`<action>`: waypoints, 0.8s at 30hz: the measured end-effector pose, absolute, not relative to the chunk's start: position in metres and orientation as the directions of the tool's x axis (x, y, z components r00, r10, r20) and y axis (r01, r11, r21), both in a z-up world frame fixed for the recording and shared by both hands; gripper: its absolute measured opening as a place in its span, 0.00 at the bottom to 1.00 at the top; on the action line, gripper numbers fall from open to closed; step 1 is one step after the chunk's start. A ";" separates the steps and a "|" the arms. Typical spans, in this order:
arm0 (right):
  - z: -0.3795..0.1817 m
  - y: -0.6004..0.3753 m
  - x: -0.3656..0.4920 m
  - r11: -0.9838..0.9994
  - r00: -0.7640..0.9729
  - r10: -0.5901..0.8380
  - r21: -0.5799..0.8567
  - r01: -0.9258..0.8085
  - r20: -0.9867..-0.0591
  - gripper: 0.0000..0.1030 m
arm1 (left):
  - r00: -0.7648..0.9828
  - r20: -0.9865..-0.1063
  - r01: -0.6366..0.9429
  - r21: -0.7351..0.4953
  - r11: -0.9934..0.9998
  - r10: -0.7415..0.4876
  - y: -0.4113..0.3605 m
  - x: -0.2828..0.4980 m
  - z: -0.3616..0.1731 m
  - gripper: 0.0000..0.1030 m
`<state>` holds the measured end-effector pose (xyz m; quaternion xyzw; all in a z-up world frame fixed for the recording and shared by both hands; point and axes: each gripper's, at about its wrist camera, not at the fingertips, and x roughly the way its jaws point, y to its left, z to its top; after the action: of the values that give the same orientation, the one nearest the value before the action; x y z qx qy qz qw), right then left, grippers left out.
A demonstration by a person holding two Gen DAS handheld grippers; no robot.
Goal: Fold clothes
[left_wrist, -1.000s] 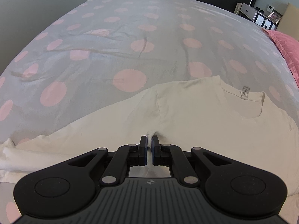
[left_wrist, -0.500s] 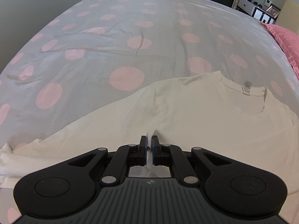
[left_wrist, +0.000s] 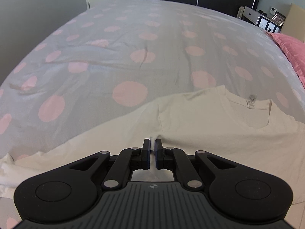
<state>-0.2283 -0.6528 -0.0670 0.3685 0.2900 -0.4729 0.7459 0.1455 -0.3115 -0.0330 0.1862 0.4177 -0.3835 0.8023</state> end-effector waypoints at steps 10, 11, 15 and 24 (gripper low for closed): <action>-0.064 -0.649 -0.230 0.279 0.331 -0.518 0.210 0.937 -0.789 0.10 | 0.324 -0.816 0.779 -0.056 0.625 -0.478 -0.314 0.151 -0.041 0.14; -0.061 -0.647 -0.231 0.290 0.332 -0.520 0.203 0.935 -0.787 0.11 | 0.320 -0.812 0.780 -0.067 0.622 -0.489 -0.313 0.151 -0.038 0.17; -0.050 -0.632 -0.234 0.321 0.354 -0.509 0.208 0.924 -0.785 0.16 | 0.314 -0.799 0.777 -0.094 0.622 -0.513 -0.308 0.150 -0.030 0.33; -0.038 -0.582 -0.243 0.391 0.377 -0.430 0.207 0.897 -0.820 0.31 | 0.174 -0.858 0.845 -0.122 0.521 -0.483 -0.298 0.129 -0.038 0.39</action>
<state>-0.2434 -0.5818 -0.0378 0.3364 0.3466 -0.4375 0.7585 0.1293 -0.2984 -0.0379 0.1964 0.4606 -0.4483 0.7405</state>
